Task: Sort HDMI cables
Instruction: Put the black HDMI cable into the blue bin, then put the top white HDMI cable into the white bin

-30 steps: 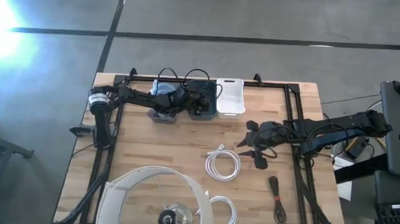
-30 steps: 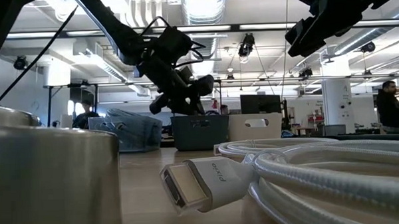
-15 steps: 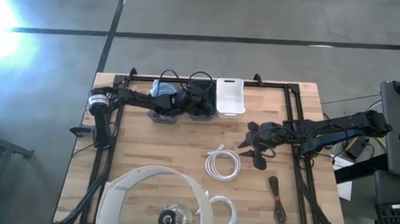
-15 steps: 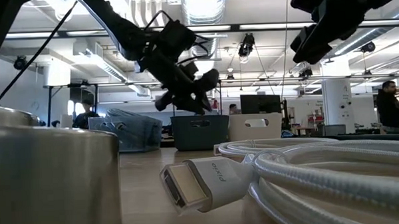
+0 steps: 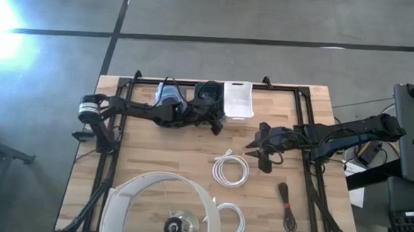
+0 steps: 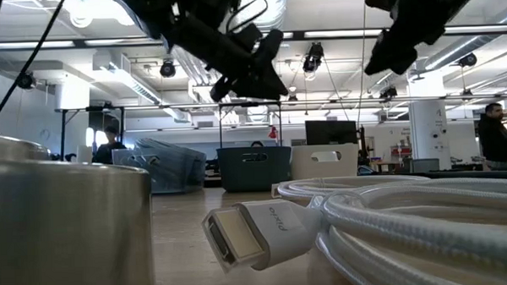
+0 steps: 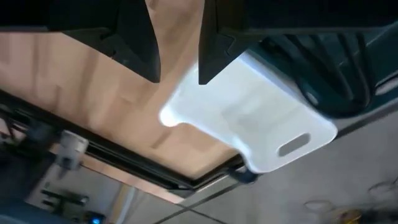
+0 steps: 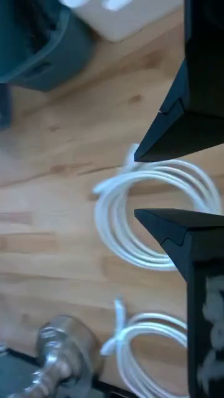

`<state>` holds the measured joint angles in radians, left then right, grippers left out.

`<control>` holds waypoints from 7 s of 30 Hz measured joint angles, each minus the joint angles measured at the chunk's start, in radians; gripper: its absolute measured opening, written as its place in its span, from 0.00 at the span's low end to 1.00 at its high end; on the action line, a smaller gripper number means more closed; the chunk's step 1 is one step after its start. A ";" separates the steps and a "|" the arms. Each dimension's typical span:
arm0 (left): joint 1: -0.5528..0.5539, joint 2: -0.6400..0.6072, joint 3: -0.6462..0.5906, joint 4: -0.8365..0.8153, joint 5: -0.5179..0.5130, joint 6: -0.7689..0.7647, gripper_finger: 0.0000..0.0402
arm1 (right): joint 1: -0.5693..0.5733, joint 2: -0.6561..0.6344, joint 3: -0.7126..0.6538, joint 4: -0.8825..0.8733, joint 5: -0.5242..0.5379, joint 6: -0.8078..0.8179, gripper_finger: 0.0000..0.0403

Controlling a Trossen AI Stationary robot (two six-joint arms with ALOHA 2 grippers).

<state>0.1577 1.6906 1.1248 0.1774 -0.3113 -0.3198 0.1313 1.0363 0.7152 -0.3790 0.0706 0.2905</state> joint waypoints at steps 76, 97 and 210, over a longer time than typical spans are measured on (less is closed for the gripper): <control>-0.094 -0.050 0.016 -0.073 -0.003 0.216 0.27 | 0.588 0.461 -0.015 -0.304 -0.224 1.436 0.05; -0.120 -0.048 -0.008 -0.090 0.026 0.180 0.27 | 0.479 0.268 0.126 -0.313 0.657 0.823 0.05; -0.186 -0.047 -0.050 -0.133 0.022 0.081 0.27 | 0.137 0.437 0.135 0.001 -0.004 0.095 0.28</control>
<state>-0.0284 1.6432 1.0744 0.0441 -0.2891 -0.2391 0.2685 1.4734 0.8503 -0.3785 0.0669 0.3851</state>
